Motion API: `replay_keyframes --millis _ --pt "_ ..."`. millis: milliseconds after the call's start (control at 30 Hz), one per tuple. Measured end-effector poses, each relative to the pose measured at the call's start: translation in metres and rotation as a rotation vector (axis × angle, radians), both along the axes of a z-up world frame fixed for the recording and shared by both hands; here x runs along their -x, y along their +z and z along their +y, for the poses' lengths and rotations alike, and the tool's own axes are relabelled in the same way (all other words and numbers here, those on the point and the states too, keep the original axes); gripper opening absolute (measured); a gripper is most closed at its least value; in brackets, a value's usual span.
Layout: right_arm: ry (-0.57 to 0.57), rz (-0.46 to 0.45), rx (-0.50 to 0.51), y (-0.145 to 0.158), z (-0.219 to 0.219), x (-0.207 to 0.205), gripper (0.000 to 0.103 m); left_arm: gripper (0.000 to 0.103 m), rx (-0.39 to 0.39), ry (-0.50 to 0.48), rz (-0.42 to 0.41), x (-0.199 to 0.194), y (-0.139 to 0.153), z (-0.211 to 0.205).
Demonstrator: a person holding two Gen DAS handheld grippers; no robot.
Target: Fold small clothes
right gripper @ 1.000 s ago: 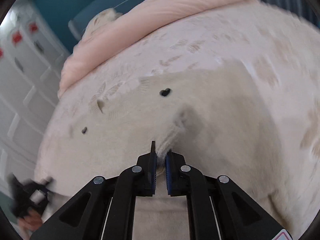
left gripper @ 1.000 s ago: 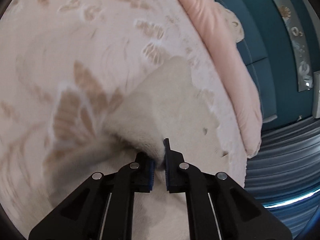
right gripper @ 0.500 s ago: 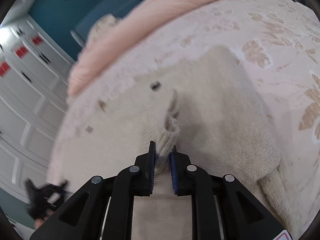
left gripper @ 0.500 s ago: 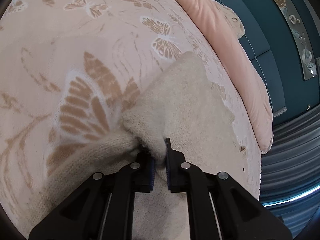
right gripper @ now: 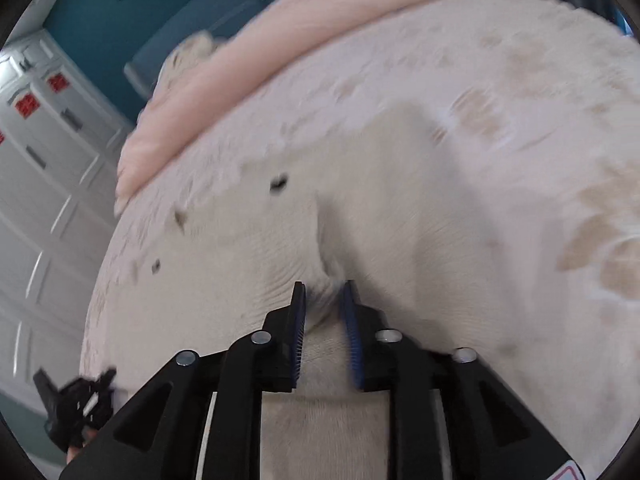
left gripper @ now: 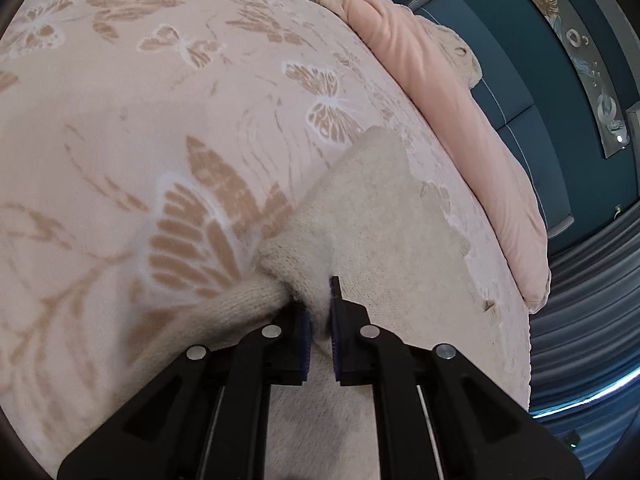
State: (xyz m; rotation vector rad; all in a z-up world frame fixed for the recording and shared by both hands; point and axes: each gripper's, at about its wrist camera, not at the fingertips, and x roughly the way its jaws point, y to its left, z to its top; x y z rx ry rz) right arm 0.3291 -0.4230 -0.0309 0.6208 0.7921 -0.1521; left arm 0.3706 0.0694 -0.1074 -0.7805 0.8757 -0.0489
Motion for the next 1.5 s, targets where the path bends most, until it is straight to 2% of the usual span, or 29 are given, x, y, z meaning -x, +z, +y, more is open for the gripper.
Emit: replay_keyframes --millis 67,133,233,300,367,467,500,533,567,667,767,800,833,900,967,1033,1067,1100,1133,1167,1200,1233,1300,1333,1367,1400,1433,1467,1500 --pt "-0.015 -0.058 0.073 0.023 0.004 0.013 0.022 0.009 -0.024 -0.007 -0.001 0.007 0.009 0.003" --pt "0.044 -0.080 0.091 0.034 0.016 0.010 0.021 0.009 -0.054 -0.014 -0.007 0.016 0.024 0.008" --pt "0.191 -0.068 0.113 0.046 0.051 -0.016 0.021 0.007 -0.113 0.013 -0.090 0.025 0.057 0.008" --pt "0.278 -0.063 0.094 0.044 0.082 -0.039 0.021 0.012 -0.144 -0.039 -0.121 0.007 0.071 -0.009" --pt "0.329 -0.040 0.066 0.034 0.108 -0.064 0.021 0.015 -0.178 -0.102 -0.106 -0.020 0.070 -0.032" --pt "0.394 0.021 0.042 0.015 0.143 -0.097 0.021 0.017 -0.204 -0.186 -0.021 -0.065 0.049 -0.062" --pt "0.424 0.035 0.047 0.007 0.151 -0.108 0.020 0.016 -0.242 -0.175 0.015 -0.078 0.038 -0.067" --pt "0.437 0.047 0.069 0.000 0.154 -0.112 0.011 0.016 -0.271 -0.166 0.034 -0.086 0.029 -0.067" --pt "0.409 0.077 0.140 -0.011 0.148 -0.116 0.000 0.016 -0.290 -0.153 0.048 -0.093 0.022 -0.064" --pt "0.259 0.055 0.041 -0.014 0.102 -0.108 0.000 0.014 -0.238 -0.136 0.027 -0.103 0.008 -0.042" --pt "0.167 -0.051 0.065 0.007 0.071 -0.079 0.014 0.014 -0.251 -0.171 -0.003 -0.101 0.006 -0.039" --pt "0.154 -0.018 0.117 0.001 0.063 -0.077 0.015 0.014 -0.283 -0.180 -0.016 -0.100 0.005 -0.042" --pt "0.164 0.112 0.173 -0.019 0.055 -0.083 0.005 0.014 -0.305 -0.182 -0.023 -0.099 0.006 -0.046" --pt "0.168 0.074 0.140 -0.017 0.043 -0.073 0.004 0.014 -0.328 -0.176 -0.020 -0.097 0.008 -0.051" --pt "0.122 0.043 0.146 0.003 0.038 -0.058 0.016 0.014 -0.299 -0.168 -0.012 -0.092 0.013 -0.048" --pt "0.114 -0.041 0.118 0.018 0.033 -0.033 0.021 0.015 -0.271 -0.160 -0.017 -0.082 0.020 -0.040" --pt "0.104 -0.029 0.125 0.013 0.032 -0.027 0.027 0.018 -0.262 -0.154 -0.023 -0.071 0.023 -0.034" --pt "0.106 0.013 0.136 0.003 0.033 -0.026 0.028 0.019 -0.258 -0.149 -0.020 -0.062 0.024 -0.030" --pt "0.133 0.124 0.152 -0.027 0.032 -0.032 0.023 0.019 -0.255 -0.149 -0.016 -0.057 0.024 -0.027" --pt "0.154 0.123 0.153 -0.035 0.033 -0.030 0.022 0.019 -0.255 -0.154 -0.008 -0.050 0.023 -0.024" --pt "0.148 0.081 0.167 -0.030 0.033 -0.023 0.022 0.019 -0.264 -0.163 -0.001 -0.041 0.023 -0.021" --pt "0.135 0.084 0.171 -0.022 0.033 -0.019 0.026 0.019 -0.271 -0.169 -0.004 -0.032 0.027 -0.018" --pt "0.117 0.053 0.120 0.003 0.034 -0.002 0.031 0.019 -0.283 -0.200 -0.020 -0.009 0.039 -0.013" --pt "0.125 0.035 0.115 0.010 0.032 0.009 0.037 0.024 -0.296 -0.212 -0.015 0.004 0.044 -0.009" --pt "0.128 0.017 0.131 0.021 0.033 0.028 0.053 0.036 -0.290 -0.226 -0.011 0.023 0.050 0.000" --pt "0.120 0.017 0.155 0.026 0.032 0.046 0.060 0.042 -0.277 -0.236 -0.008 0.039 0.053 0.008" --pt "0.107 0.023 0.176 0.031 0.027 0.068 0.066 0.052 -0.272 -0.237 0.001 0.054 0.054 0.016" --pt "0.097 0.033 0.181 0.031 0.024 0.095 0.067 0.057 -0.264 -0.235 0.016 0.074 0.055 0.027" --pt "0.094 0.047 0.174 0.031 0.024 0.114 0.067 0.059 -0.252 -0.236 0.025 0.087 0.055 0.035"
